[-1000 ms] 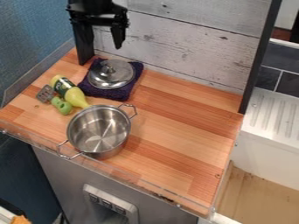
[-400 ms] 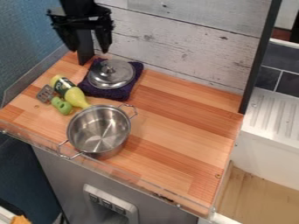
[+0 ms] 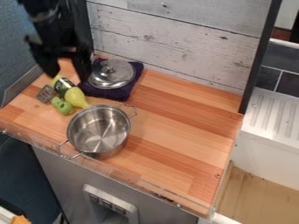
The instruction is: Move the silver pot to the right side of the table
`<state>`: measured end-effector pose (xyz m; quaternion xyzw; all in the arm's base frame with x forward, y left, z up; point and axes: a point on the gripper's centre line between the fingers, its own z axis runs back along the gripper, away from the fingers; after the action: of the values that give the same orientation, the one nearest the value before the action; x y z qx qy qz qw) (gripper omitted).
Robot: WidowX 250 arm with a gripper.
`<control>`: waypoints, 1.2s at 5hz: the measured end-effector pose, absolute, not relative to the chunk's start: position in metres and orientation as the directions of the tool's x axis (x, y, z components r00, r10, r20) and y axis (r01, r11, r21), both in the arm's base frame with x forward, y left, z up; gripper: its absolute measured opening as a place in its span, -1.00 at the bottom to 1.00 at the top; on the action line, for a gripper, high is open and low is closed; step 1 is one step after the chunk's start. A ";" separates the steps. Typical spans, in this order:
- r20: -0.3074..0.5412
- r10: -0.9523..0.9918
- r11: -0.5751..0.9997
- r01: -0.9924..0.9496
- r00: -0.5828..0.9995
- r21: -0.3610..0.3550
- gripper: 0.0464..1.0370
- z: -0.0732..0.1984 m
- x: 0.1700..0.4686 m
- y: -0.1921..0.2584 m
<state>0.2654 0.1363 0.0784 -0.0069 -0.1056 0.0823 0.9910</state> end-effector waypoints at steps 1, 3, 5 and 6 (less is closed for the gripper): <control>0.178 0.105 0.994 -0.101 0.978 -0.030 0.93 0.061 0.249 0.128; 0.139 0.062 0.998 -0.062 0.988 -0.004 0.93 0.034 0.244 0.127; 0.077 0.048 0.999 -0.047 0.996 -0.006 0.85 0.006 0.243 0.125; 0.100 0.025 0.999 -0.020 0.995 -0.046 0.28 0.002 0.248 0.119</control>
<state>0.2476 0.1191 0.0017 -0.0226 -0.0502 0.0113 0.9984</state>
